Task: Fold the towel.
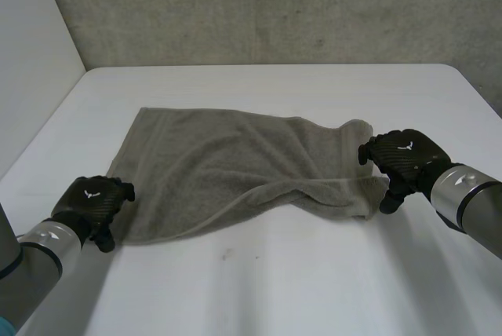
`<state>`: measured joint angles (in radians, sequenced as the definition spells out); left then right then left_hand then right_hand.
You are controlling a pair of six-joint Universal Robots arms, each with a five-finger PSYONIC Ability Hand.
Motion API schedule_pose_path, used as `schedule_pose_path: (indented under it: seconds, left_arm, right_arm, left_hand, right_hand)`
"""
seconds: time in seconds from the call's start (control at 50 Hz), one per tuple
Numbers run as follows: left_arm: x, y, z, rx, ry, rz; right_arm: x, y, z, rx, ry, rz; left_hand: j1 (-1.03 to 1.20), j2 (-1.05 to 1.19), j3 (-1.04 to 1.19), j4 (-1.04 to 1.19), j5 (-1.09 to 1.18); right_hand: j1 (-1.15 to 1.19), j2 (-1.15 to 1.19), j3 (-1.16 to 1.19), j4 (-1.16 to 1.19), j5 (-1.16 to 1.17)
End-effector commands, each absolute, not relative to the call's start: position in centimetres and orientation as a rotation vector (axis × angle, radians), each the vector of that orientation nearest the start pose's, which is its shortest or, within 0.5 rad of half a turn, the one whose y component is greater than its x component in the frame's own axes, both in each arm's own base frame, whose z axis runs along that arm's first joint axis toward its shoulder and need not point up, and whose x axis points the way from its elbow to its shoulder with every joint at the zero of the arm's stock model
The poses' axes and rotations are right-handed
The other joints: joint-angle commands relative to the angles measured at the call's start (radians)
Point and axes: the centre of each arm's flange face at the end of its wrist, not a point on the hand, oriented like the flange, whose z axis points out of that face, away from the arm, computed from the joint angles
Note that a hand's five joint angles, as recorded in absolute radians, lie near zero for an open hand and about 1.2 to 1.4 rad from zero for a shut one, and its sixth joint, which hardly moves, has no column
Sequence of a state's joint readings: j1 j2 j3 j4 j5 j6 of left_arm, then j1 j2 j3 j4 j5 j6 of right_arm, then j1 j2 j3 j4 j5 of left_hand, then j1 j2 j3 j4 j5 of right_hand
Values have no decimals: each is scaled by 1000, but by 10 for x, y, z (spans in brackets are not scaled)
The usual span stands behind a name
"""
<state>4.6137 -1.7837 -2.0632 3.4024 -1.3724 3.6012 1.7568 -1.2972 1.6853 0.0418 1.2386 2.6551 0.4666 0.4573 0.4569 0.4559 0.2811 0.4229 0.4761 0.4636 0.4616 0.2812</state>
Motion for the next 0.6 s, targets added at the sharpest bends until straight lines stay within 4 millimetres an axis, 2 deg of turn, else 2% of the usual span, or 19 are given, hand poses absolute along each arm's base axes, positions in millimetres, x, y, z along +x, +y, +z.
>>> schedule_pose_path:
  seconds: [0.02, 0.28, 0.48, 0.6]
  left_arm:
    - [-174, -248, 129, 880, 2463, -1689]
    - [-174, -248, 119, 885, 2494, -1649]
    - [-175, -260, 116, 881, 2457, -1691]
    - [-177, -269, 108, 890, 2462, -1679]
  right_arm:
    - [215, -271, 188, -1087, 2283, -1664]
    - [216, -270, 182, -1089, 2290, -1647]
    - [216, -270, 179, -1097, 2295, -1634]
    - [216, -270, 178, -1097, 2296, -1632]
  left_hand:
    - [73, 82, 82, 83, 84]
    - [67, 76, 77, 78, 78]
    - [76, 85, 85, 86, 87]
    - [105, 114, 115, 116, 116]
  right_hand:
    - [53, -1, 12, 14, 20]
    - [53, -1, 12, 14, 20]
    - [53, -1, 12, 14, 20]
    - [53, -1, 12, 14, 20]
